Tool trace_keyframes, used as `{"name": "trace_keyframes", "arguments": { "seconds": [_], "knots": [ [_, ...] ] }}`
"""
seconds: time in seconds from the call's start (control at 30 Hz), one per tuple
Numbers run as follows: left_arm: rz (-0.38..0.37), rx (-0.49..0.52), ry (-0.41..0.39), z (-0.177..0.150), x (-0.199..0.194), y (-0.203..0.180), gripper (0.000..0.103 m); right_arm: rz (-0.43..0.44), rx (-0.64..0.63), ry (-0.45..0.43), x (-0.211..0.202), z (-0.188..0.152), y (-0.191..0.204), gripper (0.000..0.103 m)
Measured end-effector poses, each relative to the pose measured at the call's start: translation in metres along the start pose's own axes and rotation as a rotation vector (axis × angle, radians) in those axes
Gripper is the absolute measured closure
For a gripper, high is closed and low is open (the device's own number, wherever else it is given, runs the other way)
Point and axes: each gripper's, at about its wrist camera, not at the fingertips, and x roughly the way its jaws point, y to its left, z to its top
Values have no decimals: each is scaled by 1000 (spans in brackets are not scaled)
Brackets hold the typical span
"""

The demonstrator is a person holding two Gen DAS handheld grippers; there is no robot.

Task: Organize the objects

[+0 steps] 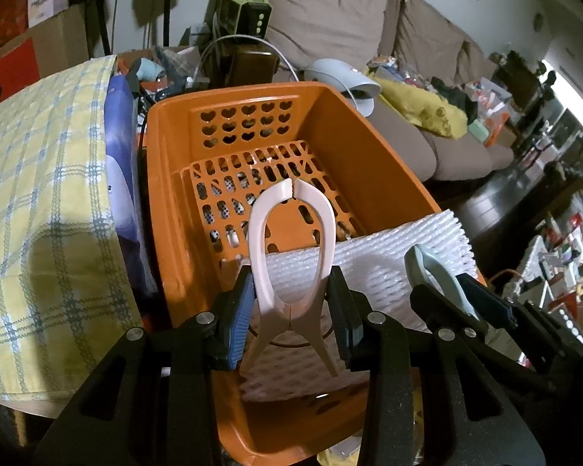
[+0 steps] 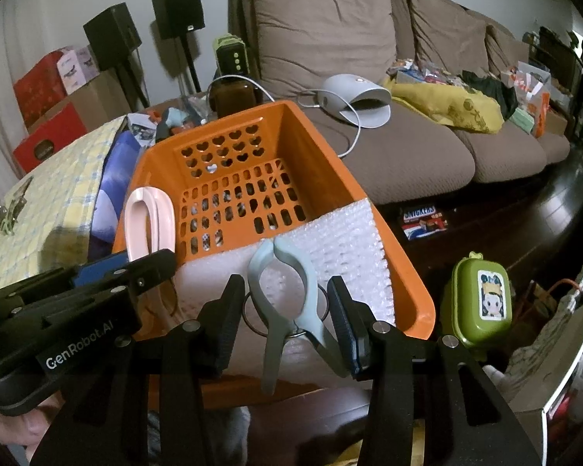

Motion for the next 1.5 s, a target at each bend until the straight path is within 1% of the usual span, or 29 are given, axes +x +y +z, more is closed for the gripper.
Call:
{"name": "trace_keyframes", "arguments": {
  "seconds": [0.6,0.97,1.17,1.5],
  "knots": [
    [-6,-8,16,-1,3,-1,68,-10,-6,2,0,0,0,58],
    [-7,-13,40,-2,7,2,68,-16,-11,11,3,-2,-1,58],
    [-14,-44,66,-1,11,8,68,-15,-14,12,3,-3,1,58],
    [-5,-29,87,-3,14,5,68,-19,-20,35,7,-3,2,58]
  ]
}}
